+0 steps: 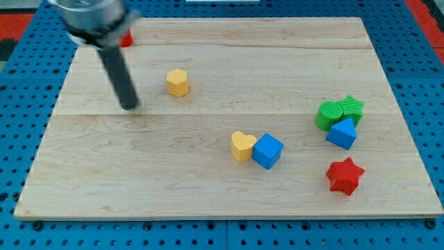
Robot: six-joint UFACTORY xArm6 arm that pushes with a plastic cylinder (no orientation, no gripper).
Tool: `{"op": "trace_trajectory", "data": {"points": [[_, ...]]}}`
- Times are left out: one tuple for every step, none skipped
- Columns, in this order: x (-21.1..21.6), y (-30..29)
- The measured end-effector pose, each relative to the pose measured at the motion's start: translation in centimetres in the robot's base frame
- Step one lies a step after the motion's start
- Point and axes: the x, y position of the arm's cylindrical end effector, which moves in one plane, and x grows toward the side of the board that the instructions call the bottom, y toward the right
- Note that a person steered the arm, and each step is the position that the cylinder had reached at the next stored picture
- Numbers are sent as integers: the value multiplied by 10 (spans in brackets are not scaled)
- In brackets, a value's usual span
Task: Push the red star to the group of blocks
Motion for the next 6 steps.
{"op": "trace_trajectory", "data": {"points": [[81, 36], [149, 96], [171, 188], [164, 250], [157, 306], [156, 321]]}}
